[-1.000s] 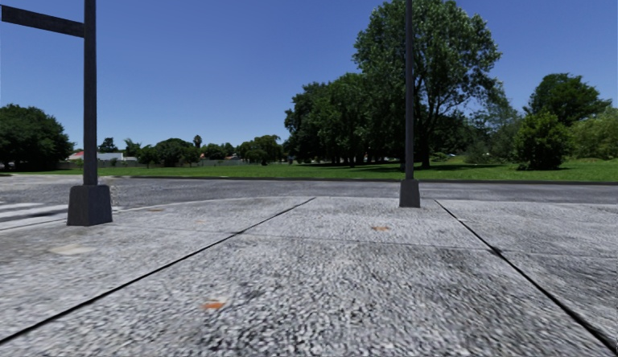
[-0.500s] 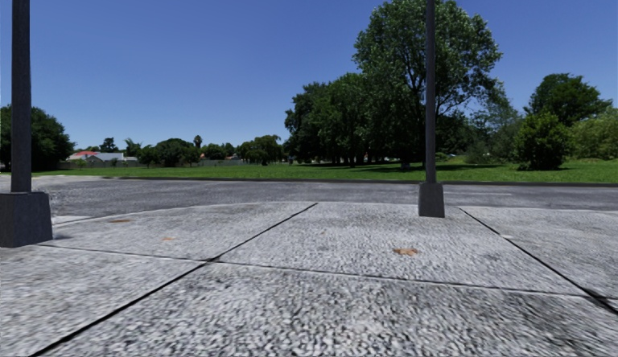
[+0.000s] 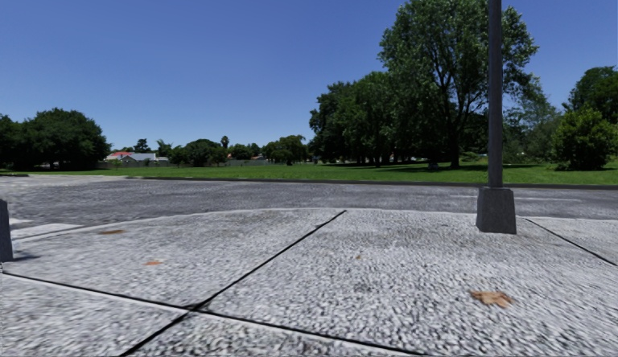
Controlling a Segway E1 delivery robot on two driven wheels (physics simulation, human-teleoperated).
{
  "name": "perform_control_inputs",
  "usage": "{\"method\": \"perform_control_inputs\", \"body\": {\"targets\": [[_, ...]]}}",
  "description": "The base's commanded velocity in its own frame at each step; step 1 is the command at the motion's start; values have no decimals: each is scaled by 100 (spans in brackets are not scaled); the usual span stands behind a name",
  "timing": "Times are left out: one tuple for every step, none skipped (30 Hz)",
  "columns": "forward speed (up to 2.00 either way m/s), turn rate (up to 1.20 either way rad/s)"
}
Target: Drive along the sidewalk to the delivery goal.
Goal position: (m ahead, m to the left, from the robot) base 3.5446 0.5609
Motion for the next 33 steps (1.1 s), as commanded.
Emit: {"method": "perform_control_inputs", "body": {"targets": [[176,6],[172,9],[172,9],[159,22],[150,27],[147,26],[147,26],[146,12],[144,0],[136,0],[136,0],[132,0],[130,0],[129,0],[128,0],[128,0],[127,0],[125,0],[117,0],[117,0],[112,5],[110,8],[109,10],[109,10],[109,16],[108,20],[107,25],[107,26],[107,26],[106,30],[106,32],[106,35],[106,35]]}}
